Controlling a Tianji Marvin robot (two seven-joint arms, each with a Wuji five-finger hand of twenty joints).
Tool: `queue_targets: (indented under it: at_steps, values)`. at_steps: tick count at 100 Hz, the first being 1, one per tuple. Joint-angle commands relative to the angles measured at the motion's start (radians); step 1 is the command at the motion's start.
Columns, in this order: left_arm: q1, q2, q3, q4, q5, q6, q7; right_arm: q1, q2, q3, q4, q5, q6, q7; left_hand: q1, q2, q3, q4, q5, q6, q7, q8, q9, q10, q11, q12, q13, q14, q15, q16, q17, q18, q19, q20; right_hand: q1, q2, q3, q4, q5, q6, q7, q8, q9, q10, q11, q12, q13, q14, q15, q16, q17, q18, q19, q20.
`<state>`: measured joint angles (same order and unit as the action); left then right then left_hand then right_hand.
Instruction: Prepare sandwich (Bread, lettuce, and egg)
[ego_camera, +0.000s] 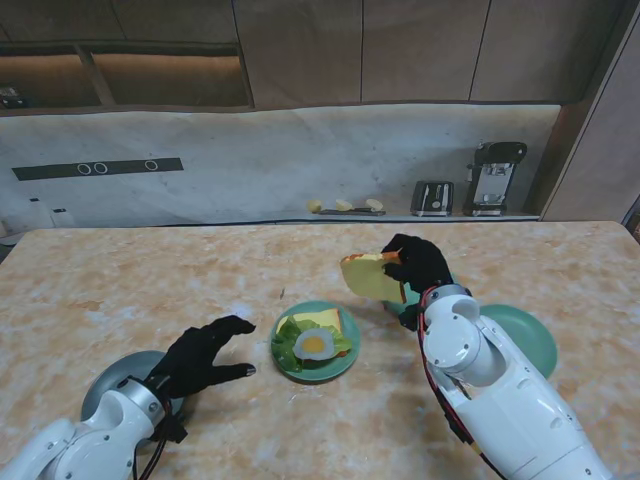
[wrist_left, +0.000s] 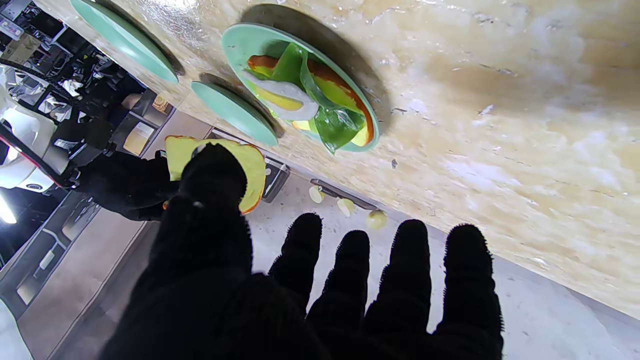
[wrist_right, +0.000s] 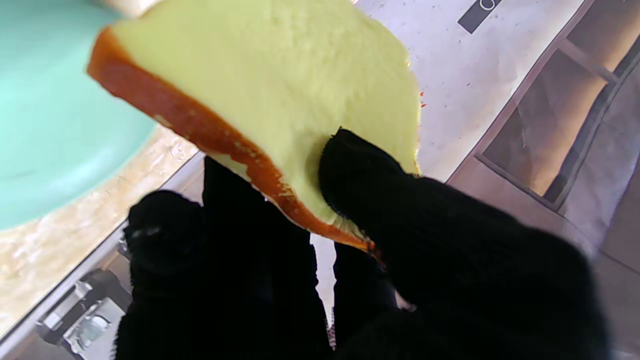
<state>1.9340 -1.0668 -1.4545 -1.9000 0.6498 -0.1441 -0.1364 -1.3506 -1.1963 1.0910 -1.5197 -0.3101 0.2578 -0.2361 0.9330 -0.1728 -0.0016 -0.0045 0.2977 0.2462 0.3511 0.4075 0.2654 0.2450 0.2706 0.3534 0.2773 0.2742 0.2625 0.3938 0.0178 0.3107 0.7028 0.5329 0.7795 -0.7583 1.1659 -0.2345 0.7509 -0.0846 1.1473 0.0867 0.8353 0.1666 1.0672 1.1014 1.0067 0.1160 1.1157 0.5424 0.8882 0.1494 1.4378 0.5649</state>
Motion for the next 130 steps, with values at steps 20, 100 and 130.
queue_targets:
  at_steps: [20, 100, 130]
  values:
    - [0.018, -0.004, -0.004, -0.01, 0.01, -0.004, -0.007, -0.034, -0.041, -0.024, -0.049, 0.115, 0.061, 0.022, 0.011, 0.035, -0.011, -0.01, 0.014, -0.01, 0.017, -0.001, -0.025, -0.009, 0.005, 0.009, -0.029, -0.018, 0.003, -0.002, -0.008, -0.006, 0.013, 0.02, 0.048, -0.006, 0.048, -0.017, 0.071, -0.012, 0.076, 0.016, 0.019, 0.02, -0.017, -0.564, 0.019, 0.083, 0.016, 0.038, 0.042, -0.041, 0.033, 0.027]
    - [0.062, -0.004, -0.005, -0.057, -0.046, -0.069, -0.014, -0.083, -0.066, -0.064, -0.114, 0.369, 0.112, 0.059, 0.006, 0.039, -0.012, -0.011, 0.015, -0.007, 0.013, -0.003, -0.022, -0.012, 0.002, 0.008, -0.027, -0.019, 0.001, -0.003, -0.011, -0.005, 0.008, 0.017, 0.049, -0.009, 0.056, -0.019, 0.077, 0.019, 0.056, 0.024, 0.021, 0.039, -0.034, -0.552, 0.015, 0.1, 0.01, 0.04, 0.057, -0.026, 0.031, 0.029]
    - [0.081, -0.006, -0.016, -0.07, -0.04, -0.088, 0.001, -0.081, -0.071, -0.078, -0.122, 0.447, 0.146, 0.086, 0.007, 0.04, -0.011, -0.01, 0.015, -0.008, 0.014, -0.002, -0.02, -0.012, 0.005, 0.01, -0.026, -0.02, 0.001, -0.003, -0.01, -0.005, 0.006, 0.016, 0.05, -0.016, 0.061, -0.019, 0.083, 0.039, 0.044, 0.028, 0.028, 0.05, -0.042, -0.55, 0.019, 0.109, 0.005, 0.04, 0.075, -0.018, 0.031, 0.026]
